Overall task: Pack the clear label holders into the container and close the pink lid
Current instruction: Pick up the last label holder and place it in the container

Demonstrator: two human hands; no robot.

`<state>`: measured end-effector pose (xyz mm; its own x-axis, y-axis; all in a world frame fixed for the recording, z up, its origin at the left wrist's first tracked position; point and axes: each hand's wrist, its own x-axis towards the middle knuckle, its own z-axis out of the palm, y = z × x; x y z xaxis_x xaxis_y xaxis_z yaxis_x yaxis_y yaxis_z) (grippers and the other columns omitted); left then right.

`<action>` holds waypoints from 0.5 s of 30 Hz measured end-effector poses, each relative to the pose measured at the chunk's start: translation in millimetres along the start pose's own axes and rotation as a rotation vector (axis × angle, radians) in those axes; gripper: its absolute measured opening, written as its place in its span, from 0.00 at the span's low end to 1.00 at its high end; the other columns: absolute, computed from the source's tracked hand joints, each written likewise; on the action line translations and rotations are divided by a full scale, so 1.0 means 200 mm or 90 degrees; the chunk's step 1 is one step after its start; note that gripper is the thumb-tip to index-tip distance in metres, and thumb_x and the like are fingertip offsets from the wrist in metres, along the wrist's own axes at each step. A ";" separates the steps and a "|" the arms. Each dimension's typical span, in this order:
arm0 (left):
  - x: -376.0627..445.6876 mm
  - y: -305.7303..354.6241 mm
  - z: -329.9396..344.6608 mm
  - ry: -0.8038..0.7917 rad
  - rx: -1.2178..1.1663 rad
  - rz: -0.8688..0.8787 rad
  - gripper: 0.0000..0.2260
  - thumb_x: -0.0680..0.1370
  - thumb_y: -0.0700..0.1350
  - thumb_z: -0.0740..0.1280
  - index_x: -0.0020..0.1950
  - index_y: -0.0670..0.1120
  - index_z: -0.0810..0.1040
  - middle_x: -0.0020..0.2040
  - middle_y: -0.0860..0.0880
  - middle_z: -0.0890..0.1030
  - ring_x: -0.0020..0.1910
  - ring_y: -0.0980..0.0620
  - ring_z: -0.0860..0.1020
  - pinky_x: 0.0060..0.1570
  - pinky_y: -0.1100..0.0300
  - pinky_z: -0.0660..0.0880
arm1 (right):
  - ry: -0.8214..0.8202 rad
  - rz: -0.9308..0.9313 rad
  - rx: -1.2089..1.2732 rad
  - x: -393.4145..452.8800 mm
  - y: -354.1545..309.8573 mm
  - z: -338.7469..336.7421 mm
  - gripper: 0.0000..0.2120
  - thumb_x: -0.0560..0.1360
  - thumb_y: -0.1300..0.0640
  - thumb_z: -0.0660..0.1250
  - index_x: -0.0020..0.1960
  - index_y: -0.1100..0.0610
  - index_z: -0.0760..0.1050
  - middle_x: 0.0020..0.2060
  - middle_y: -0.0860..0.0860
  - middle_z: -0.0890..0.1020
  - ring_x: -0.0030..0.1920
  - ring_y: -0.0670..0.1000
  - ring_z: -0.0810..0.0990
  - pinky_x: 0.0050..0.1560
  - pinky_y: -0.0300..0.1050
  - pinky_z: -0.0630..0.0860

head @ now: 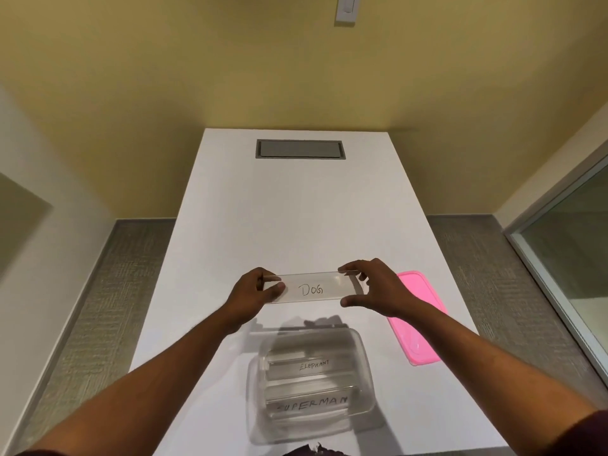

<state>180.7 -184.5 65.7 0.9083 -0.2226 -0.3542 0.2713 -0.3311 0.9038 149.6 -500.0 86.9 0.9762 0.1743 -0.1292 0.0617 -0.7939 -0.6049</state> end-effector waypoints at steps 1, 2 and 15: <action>-0.02 -0.02 -0.01 -0.012 0.032 0.011 0.10 0.74 0.49 0.76 0.52 0.48 0.80 0.52 0.47 0.85 0.52 0.46 0.83 0.54 0.50 0.80 | 0.001 -0.004 -0.009 -0.02 -0.01 0.01 0.34 0.60 0.38 0.81 0.64 0.40 0.75 0.54 0.38 0.79 0.51 0.40 0.72 0.49 0.39 0.70; -0.03 -0.03 -0.03 -0.026 0.073 0.025 0.10 0.73 0.49 0.77 0.50 0.49 0.80 0.50 0.50 0.85 0.50 0.49 0.83 0.49 0.54 0.80 | 0.000 -0.011 -0.017 -0.04 -0.01 0.03 0.34 0.60 0.38 0.81 0.64 0.40 0.76 0.55 0.38 0.79 0.53 0.41 0.71 0.50 0.39 0.71; -0.25 -0.27 0.06 -0.185 0.456 0.140 0.19 0.68 0.60 0.76 0.55 0.55 0.80 0.53 0.58 0.83 0.52 0.58 0.81 0.52 0.57 0.77 | -0.133 -0.007 -0.172 -0.36 -0.04 0.27 0.31 0.62 0.39 0.80 0.61 0.44 0.74 0.53 0.42 0.81 0.52 0.47 0.77 0.50 0.44 0.73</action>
<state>117.0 -166.7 32.0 0.7715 -0.5483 -0.3226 -0.2646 -0.7377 0.6211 67.9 -473.9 58.4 0.9130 0.2775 -0.2989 0.1524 -0.9119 -0.3811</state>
